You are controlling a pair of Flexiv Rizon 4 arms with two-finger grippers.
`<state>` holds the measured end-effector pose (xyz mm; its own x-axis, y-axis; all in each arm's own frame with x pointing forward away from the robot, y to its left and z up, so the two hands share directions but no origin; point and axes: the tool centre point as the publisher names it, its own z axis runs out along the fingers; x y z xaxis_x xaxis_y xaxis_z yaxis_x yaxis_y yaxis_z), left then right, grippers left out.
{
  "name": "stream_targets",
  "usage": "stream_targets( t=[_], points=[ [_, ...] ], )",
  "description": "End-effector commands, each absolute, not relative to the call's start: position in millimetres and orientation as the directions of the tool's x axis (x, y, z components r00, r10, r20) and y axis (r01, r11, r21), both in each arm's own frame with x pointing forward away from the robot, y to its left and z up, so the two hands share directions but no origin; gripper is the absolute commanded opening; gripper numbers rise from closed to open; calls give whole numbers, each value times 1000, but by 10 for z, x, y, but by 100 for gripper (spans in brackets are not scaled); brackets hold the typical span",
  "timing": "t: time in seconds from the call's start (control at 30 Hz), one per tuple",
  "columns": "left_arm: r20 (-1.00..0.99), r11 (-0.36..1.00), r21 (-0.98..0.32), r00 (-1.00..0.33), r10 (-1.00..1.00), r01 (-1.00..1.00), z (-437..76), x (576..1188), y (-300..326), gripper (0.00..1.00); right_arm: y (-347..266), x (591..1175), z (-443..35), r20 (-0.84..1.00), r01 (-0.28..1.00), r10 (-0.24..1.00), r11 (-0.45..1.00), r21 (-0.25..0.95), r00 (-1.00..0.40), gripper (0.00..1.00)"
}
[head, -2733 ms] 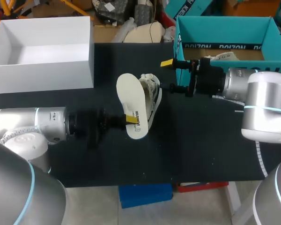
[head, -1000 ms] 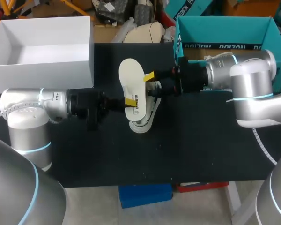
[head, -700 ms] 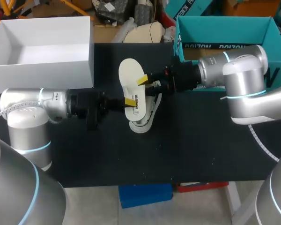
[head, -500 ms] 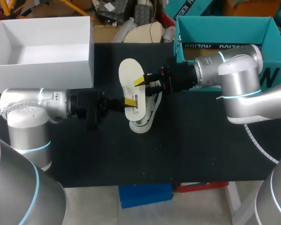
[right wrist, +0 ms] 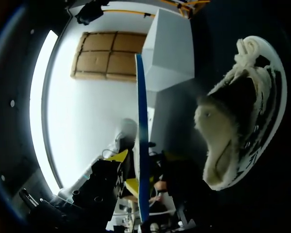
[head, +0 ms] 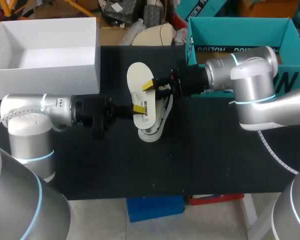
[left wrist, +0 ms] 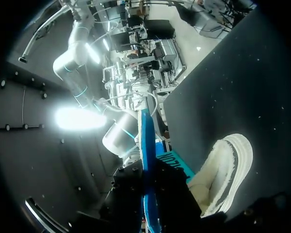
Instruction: Take the shoe out of the shoebox, open the shoe tongue, remove and reinsert the insole, then place the shoe into the shoebox
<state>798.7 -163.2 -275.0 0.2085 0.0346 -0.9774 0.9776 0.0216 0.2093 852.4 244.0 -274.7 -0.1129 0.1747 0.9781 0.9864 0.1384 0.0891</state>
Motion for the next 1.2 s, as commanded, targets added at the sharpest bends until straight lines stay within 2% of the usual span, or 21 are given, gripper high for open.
stream_targets(
  t=[0.03, 0.1, 0.13, 0.17, 0.2, 0.63, 0.7, 0.73, 0.77, 0.93, 1.2],
  points=[
    [-977, 27, 213, 212, 39, 977, -2751, 7970, -1641, 0, 2443, 8545, -2751, 977, 987, 180, 137, 88, -112, 37],
    [-977, 27, 213, 212, 39, 977, -2751, 7970, -1641, 0, 2443, 8555, -2760, 977, 987, 182, 134, 88, -111, 36],
    [-977, 27, 213, 212, 39, 977, -2751, 7970, -1641, 0, 2445, 8559, -2764, 976, 987, 184, 131, 90, -113, 32],
    [-977, 27, 213, 212, 39, 977, -2751, 7970, -1641, 0, 2450, 8562, -2767, 976, 988, 186, 127, 91, -114, 10],
    [-977, 27, 213, 212, 39, 977, -2751, 7970, -1641, 0, 2458, 8566, -2770, 976, 988, 187, 125, 91, -114, 0],
    [-977, 27, 213, 212, 39, 977, -2751, 7970, -1641, 0, 2476, 8567, -2790, 977, 990, 186, 117, 84, -105, 0],
    [-965, 26, 253, 250, 75, 967, -2715, 7963, -1595, 0, 2476, 8567, -2790, 977, 990, 186, 117, 84, -105, 0],
    [-962, 35, 262, 258, 90, 964, -2696, 7960, -1561, 95, 2476, 8567, -2790, 977, 990, 186, 117, 84, -105, 0],
    [-958, 36, 273, 269, 99, 961, -2673, 7954, -1512, 100, 2476, 8567, -2790, 977, 990, 186, 117, 84, -105, 0],
    [-921, 23, 343, 331, 202, 939, -2601, 7923, -1202, 100, 2476, 8567, -2790, 977, 990, 186, 117, 84, -105, 0],
    [-848, -39, 316, 300, 437, 948, -2525, 7950, -864, 100, 2476, 8567, -2790, 977, 990, 186, 117, 84, -105, 0]
  ],
)
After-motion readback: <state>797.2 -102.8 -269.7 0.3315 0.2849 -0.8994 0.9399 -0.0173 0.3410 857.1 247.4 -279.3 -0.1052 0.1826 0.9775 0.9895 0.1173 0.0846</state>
